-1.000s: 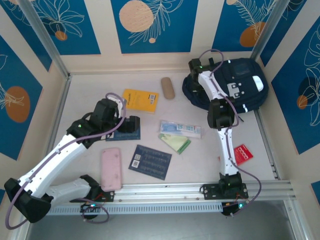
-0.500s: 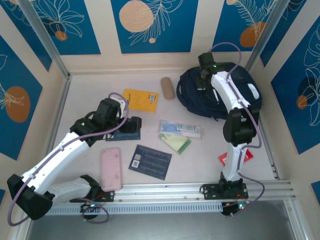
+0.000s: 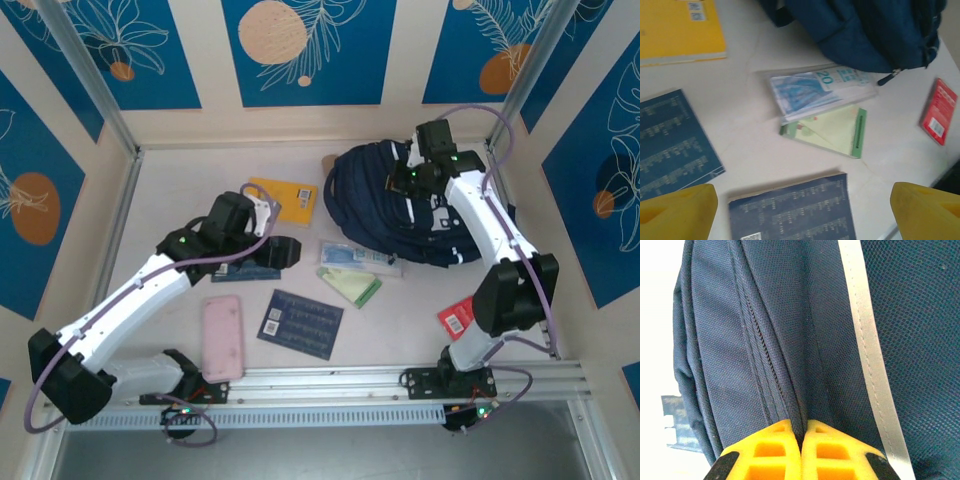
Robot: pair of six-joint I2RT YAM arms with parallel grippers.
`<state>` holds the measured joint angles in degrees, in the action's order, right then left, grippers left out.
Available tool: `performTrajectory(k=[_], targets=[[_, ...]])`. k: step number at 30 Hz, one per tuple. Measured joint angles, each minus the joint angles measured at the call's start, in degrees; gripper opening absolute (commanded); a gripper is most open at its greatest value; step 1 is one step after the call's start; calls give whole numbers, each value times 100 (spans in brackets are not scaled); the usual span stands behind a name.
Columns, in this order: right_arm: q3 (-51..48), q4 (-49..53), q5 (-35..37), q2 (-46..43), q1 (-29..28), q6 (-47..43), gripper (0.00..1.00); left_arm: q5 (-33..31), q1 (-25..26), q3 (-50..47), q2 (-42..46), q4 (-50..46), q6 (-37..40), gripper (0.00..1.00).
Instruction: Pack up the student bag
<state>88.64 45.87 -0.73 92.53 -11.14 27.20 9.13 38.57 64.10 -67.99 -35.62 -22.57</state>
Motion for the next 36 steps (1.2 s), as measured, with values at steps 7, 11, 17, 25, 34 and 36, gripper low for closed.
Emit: performTrajectory(k=[7, 11, 17, 25, 34, 36], targets=[[-562, -389, -763, -278, -103, 487, 0, -37, 485, 376, -234, 46, -42, 79], [-1014, -649, -988, -444, -192, 726, 0, -127, 730, 461, -619, 50, -105, 77], [-1283, -743, -1163, -507, -354, 898, 0, -345, 1152, 717, -1169, 46, -114, 75], [-1244, -608, -450, 138, -1154, 566, 1, -981, 1165, 573, -883, 15, -216, 75], [-1303, -826, -470, 487, -1285, 264, 71, -1268, 1158, 173, -431, -66, -258, 77], [-1469, -901, -442, 227, -1156, 162, 77, -1287, 1156, 90, -367, -105, -256, 78]])
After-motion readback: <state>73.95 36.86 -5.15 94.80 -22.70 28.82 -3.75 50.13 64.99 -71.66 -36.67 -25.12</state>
